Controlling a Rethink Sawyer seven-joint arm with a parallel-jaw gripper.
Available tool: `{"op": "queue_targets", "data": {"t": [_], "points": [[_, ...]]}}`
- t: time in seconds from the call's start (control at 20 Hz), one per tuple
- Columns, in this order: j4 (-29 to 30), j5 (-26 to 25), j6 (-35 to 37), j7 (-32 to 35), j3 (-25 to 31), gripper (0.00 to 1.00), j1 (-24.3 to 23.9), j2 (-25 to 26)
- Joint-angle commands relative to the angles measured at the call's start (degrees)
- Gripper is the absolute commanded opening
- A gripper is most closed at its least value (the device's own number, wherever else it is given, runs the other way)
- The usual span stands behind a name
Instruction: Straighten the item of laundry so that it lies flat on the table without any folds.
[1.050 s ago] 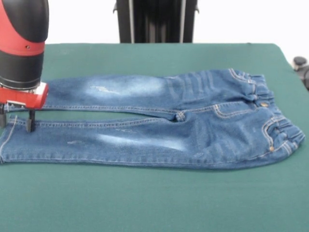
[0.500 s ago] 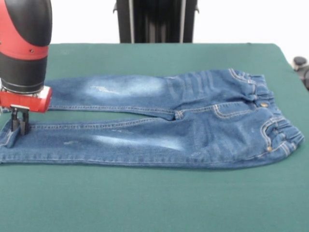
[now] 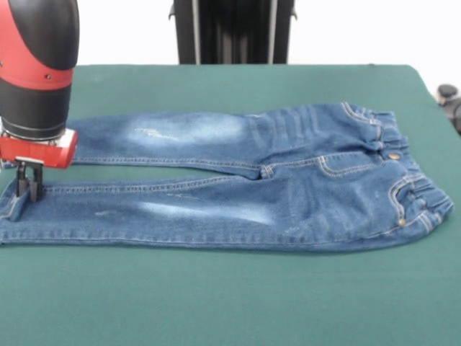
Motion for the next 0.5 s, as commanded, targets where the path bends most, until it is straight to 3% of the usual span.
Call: {"op": "queue_targets", "data": {"t": [0.05,0.5], "points": [[-0.83,-0.84,-2.76,1.09,3.66,0.00,0.19,6.41],[-1.91,-1.02,-1.99,-1.28,5.00,0.00,-1.13,6.76]]}}
